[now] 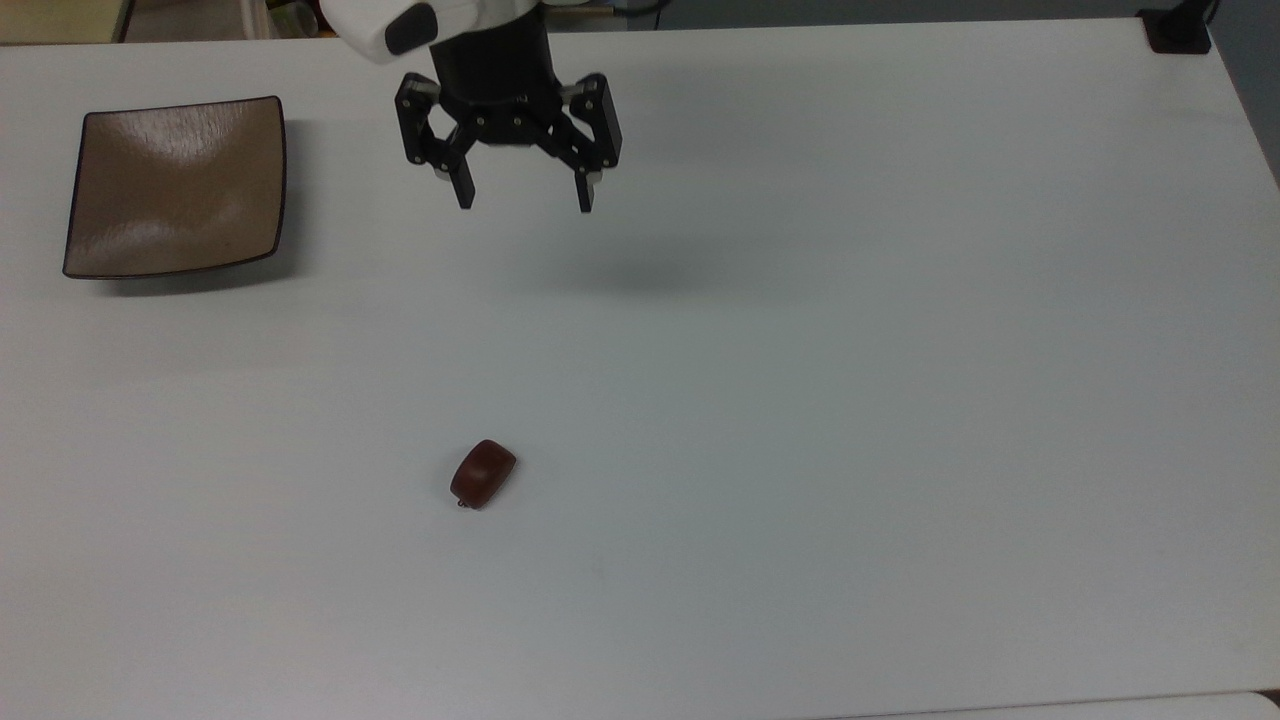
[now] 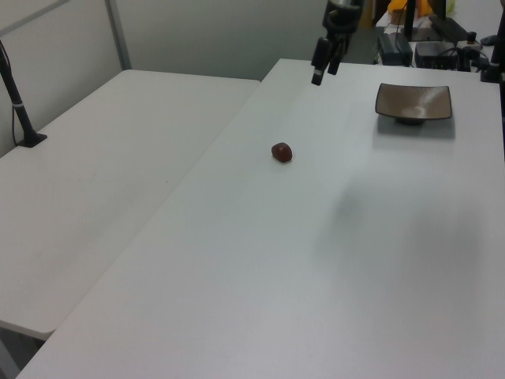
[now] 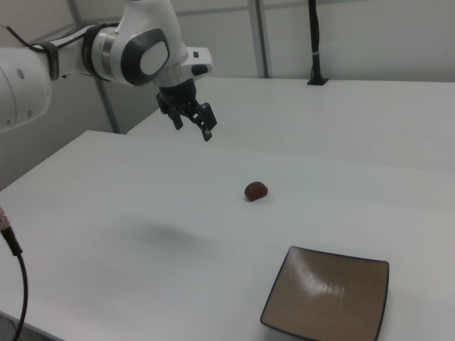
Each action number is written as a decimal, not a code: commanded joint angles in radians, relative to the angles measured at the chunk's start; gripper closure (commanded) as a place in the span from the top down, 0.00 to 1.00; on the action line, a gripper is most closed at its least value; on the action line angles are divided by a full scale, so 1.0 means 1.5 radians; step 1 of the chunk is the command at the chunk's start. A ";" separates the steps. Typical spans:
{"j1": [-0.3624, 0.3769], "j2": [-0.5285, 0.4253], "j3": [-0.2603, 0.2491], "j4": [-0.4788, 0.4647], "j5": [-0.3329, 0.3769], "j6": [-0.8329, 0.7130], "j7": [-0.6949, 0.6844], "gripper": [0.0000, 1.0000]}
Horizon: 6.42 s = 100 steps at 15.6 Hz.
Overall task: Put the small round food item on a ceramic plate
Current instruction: 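Move the open gripper down over the reddish-brown food item, then close the gripper around the reddish-brown food item, then lift the held food item up off the table, then carry the food item over the square brown plate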
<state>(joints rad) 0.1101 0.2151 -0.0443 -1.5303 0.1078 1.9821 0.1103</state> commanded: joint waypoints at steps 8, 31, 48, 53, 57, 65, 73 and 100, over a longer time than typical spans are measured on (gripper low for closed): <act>0.004 0.193 -0.008 0.186 -0.032 0.066 0.236 1.00; 0.001 0.342 -0.004 0.163 -0.218 0.259 0.444 1.00; 0.001 0.357 -0.004 0.113 -0.270 0.302 0.450 0.94; -0.001 0.356 -0.004 0.114 -0.263 0.302 0.450 0.49; -0.003 0.352 -0.004 0.114 -0.261 0.301 0.450 0.37; -0.020 0.290 -0.003 0.091 -0.254 0.293 0.446 0.23; -0.098 0.154 0.060 0.023 -0.175 0.253 0.363 0.25; -0.374 0.017 0.051 -0.060 0.029 -0.071 -0.583 0.28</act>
<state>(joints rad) -0.4579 0.2698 0.0793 -1.5481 0.1301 1.8737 -0.6800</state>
